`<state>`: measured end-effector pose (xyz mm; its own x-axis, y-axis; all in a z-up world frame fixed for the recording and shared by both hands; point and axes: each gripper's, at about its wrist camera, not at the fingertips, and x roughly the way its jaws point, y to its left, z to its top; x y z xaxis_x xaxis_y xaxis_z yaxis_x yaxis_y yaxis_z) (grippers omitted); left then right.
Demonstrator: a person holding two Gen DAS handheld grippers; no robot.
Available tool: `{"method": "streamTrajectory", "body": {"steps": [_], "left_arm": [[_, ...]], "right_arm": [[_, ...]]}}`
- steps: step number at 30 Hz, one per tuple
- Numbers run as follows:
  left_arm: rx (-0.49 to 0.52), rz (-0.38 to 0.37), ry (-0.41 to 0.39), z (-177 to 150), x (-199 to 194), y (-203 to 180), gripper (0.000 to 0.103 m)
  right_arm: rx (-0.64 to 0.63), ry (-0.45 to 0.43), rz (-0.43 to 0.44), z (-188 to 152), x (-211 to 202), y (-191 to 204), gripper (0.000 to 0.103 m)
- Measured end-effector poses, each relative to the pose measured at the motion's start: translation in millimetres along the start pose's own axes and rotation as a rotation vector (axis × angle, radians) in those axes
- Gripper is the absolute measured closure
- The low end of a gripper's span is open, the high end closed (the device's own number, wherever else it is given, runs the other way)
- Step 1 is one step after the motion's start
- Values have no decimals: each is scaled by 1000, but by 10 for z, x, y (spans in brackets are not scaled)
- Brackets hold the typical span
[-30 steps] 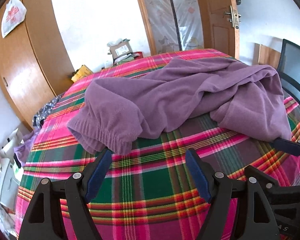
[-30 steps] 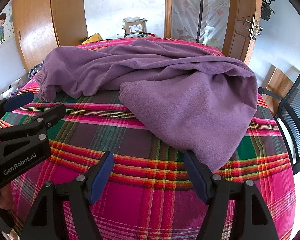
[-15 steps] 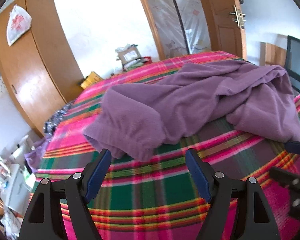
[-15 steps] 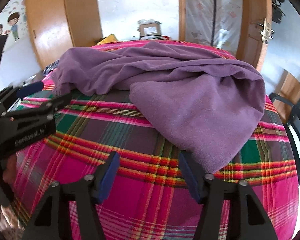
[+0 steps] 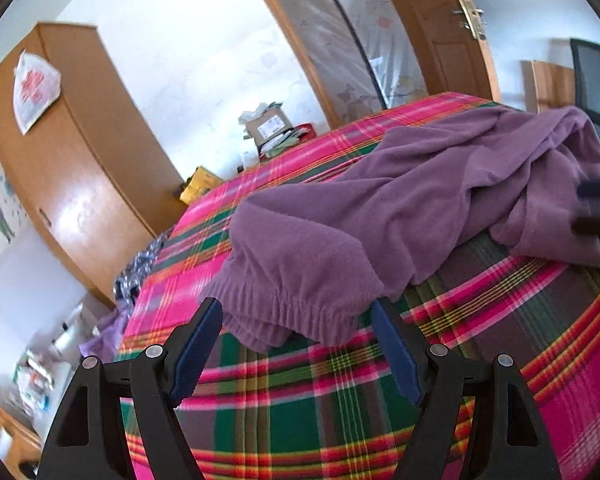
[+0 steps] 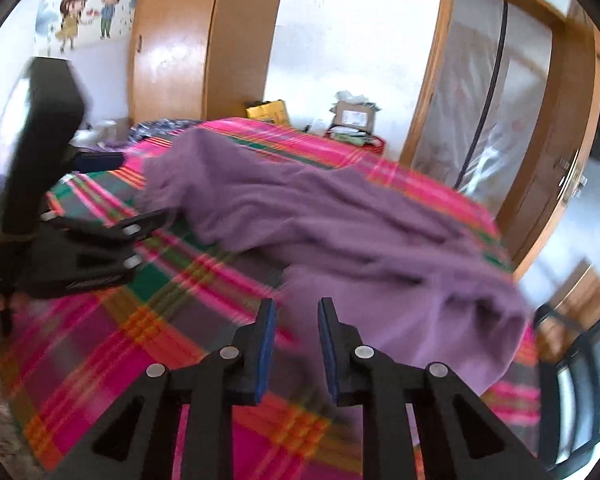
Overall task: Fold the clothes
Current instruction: 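Grasp the elastic cuff with the left gripper while the right gripper grasps the fleece edge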
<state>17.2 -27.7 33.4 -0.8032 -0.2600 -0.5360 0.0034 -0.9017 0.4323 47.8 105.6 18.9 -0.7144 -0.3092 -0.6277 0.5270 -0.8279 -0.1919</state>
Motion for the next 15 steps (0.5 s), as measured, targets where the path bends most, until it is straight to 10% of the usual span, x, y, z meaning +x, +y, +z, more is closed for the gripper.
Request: {"method": "streamTrajectory", "body": {"steps": [15], "left_arm": [[-6, -16, 29, 24, 247, 249, 40]], "right_arm": [[-171, 107, 26, 417, 891, -213, 65]]}}
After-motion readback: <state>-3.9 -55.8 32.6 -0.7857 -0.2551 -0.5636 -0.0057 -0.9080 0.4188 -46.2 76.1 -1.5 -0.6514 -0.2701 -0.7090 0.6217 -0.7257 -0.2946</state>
